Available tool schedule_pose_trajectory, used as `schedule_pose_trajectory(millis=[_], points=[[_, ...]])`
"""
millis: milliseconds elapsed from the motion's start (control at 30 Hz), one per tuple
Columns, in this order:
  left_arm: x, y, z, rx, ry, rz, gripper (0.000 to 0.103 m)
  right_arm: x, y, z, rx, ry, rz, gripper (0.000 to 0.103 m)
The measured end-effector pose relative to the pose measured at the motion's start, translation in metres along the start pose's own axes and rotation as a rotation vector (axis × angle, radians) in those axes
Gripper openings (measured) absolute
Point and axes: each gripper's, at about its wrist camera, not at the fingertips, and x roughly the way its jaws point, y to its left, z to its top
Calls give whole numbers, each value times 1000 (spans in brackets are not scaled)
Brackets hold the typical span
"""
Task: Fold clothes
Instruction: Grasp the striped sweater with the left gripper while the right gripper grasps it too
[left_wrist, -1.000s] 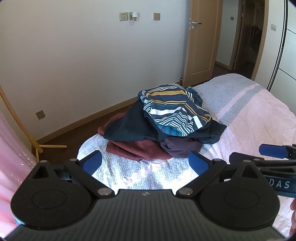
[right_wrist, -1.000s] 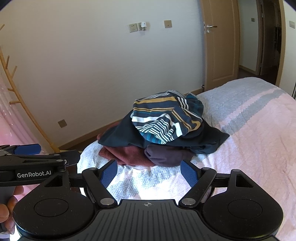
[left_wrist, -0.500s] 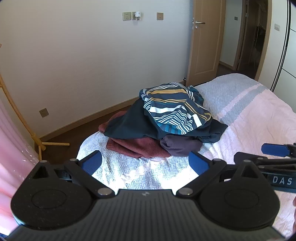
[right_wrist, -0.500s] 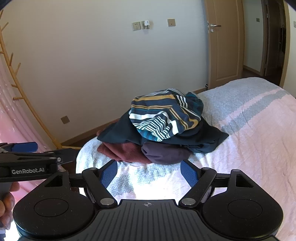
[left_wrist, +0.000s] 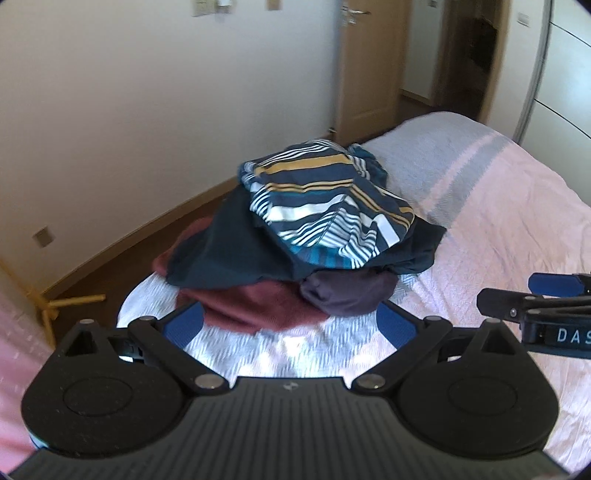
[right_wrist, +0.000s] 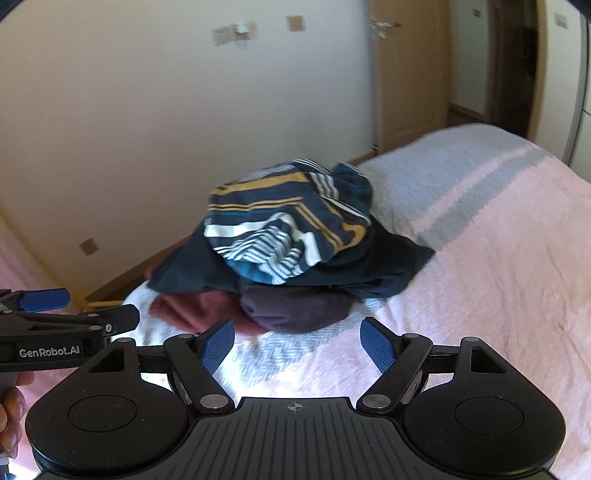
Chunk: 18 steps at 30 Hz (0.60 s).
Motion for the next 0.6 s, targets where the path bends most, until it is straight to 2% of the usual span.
schedule_pose_trajectory(millis=[100, 233, 400, 533, 600], points=[[34, 12, 17, 87, -7, -43, 99, 27, 0, 11, -14, 18, -24, 78], [88, 25, 40, 302, -48, -89, 98, 66, 1, 28, -81, 38, -42, 78], [161, 30, 73, 559, -85, -215, 97, 118, 12, 47, -295, 57, -34, 78], [215, 20, 74, 932, -127, -276, 95, 163, 21, 56, -536, 70, -33, 78], [236, 20, 70, 1042, -115, -314, 94, 189, 21, 61, -605, 80, -25, 78]])
